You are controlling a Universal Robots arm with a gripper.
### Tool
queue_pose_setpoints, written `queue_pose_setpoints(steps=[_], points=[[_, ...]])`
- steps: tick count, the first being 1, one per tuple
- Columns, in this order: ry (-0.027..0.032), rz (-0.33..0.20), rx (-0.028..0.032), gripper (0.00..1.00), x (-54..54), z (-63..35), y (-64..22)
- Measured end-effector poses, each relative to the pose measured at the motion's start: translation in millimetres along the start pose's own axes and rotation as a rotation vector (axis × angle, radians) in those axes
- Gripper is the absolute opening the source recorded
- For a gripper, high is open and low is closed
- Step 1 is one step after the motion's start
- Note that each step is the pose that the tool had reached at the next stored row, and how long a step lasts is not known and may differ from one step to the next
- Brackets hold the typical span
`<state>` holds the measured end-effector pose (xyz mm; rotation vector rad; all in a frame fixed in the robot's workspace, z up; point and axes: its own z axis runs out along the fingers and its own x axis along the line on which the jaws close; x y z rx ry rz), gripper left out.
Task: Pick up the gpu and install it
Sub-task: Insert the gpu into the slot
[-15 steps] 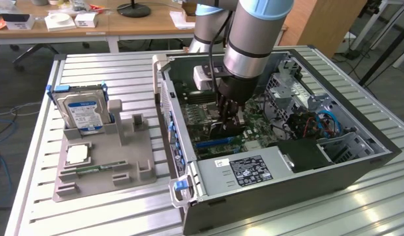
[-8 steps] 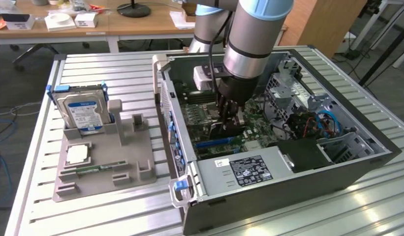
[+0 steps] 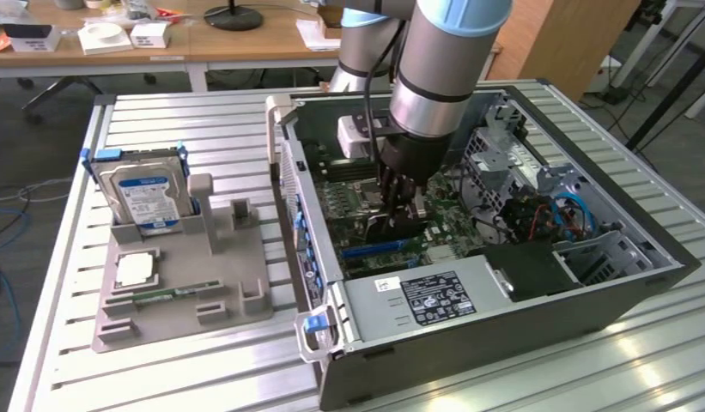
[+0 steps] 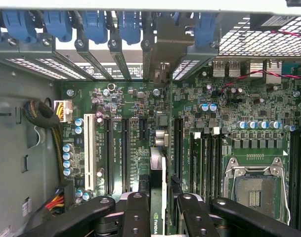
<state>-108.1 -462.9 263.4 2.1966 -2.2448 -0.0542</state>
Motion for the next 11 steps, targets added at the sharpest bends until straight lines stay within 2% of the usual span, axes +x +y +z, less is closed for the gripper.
queue_pose_setpoints(steps=[11], points=[[0.0002,0.0,-0.0001,0.27,0.1,1.6,0.0]])
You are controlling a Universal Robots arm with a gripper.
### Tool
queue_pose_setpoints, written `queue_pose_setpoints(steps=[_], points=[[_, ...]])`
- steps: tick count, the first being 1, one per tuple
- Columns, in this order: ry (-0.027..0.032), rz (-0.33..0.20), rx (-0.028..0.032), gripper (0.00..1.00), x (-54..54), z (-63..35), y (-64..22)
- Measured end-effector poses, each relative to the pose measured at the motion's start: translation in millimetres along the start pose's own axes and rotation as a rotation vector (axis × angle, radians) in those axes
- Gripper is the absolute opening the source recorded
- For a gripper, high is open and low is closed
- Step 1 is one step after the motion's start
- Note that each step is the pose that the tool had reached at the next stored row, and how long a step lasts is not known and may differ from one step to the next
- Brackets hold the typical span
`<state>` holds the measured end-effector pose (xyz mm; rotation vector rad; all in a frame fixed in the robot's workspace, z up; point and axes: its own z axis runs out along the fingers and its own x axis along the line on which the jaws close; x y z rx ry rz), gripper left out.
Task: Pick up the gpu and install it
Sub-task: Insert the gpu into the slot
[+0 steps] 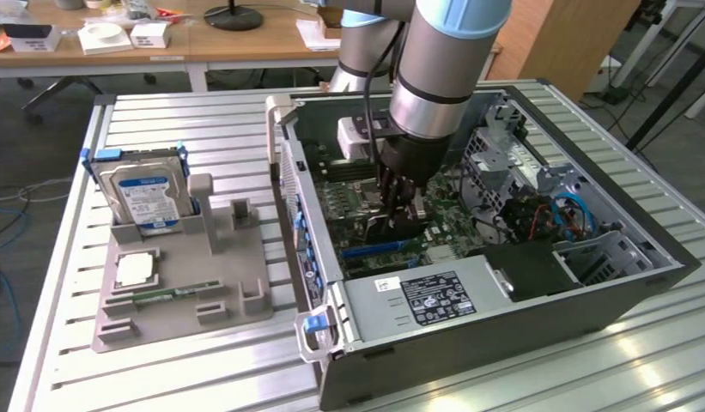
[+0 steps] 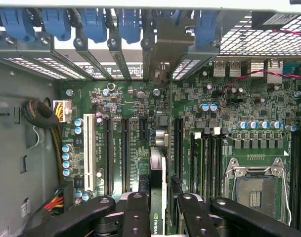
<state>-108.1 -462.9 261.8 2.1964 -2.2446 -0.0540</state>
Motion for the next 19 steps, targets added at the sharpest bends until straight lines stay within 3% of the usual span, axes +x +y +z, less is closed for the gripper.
queue_pose_setpoints(steps=[19], points=[[0.0,0.0,0.0,0.27,0.1,2.7,-0.1]])
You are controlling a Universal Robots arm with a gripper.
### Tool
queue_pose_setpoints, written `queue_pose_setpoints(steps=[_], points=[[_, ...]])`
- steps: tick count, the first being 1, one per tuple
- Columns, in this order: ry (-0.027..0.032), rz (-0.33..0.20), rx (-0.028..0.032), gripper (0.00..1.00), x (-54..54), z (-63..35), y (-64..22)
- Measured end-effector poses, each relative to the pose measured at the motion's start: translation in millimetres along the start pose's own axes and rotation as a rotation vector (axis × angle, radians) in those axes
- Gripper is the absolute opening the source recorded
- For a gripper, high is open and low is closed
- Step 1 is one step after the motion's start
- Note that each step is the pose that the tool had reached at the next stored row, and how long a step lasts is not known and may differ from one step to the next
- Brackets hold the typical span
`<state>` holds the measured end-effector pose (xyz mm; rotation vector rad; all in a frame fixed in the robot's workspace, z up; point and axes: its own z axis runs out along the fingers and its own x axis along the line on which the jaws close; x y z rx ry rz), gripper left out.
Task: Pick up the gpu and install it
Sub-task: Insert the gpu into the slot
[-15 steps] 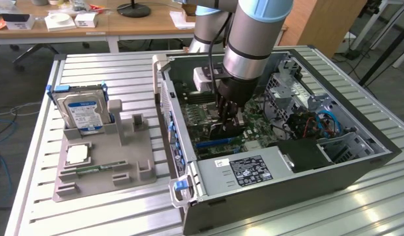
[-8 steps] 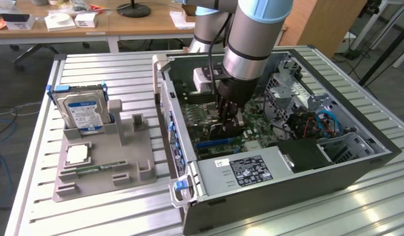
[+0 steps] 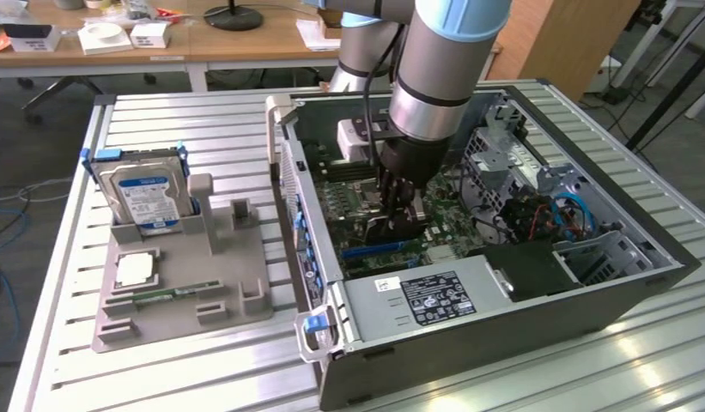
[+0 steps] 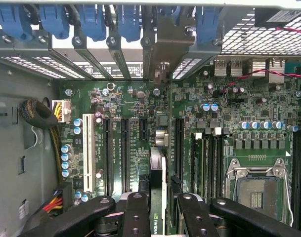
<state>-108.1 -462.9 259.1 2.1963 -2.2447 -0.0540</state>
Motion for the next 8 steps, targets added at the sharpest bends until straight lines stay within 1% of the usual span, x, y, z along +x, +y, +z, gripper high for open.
queue_pose_setpoints(steps=[8], points=[[-0.0007,0.0,0.0002,0.27,0.0,0.6,0.0]])
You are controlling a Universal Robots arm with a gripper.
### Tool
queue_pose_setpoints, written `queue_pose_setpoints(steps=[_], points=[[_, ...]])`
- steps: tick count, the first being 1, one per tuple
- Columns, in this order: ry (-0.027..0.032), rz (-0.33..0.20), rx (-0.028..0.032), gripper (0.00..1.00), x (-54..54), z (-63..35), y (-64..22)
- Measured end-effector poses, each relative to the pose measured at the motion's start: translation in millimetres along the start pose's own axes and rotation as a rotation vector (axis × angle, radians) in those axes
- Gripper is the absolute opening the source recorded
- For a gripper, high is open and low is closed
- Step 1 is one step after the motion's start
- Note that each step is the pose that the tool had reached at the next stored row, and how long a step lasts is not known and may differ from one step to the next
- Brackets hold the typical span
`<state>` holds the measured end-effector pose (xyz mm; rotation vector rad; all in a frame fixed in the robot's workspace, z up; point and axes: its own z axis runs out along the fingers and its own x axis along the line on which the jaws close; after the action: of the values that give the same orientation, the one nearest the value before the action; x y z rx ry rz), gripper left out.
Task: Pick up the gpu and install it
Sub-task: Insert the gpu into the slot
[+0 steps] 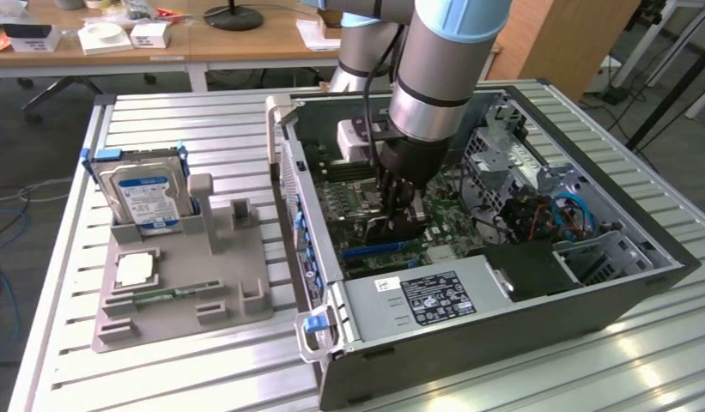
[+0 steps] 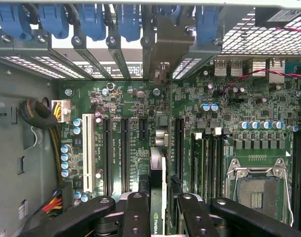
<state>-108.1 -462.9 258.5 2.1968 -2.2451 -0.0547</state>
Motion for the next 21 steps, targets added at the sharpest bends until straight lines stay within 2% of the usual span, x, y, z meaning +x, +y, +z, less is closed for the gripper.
queue_pose_setpoints(steps=[21], points=[[-0.0001,0.0,0.0002,0.27,0.1,3.3,-0.1]])
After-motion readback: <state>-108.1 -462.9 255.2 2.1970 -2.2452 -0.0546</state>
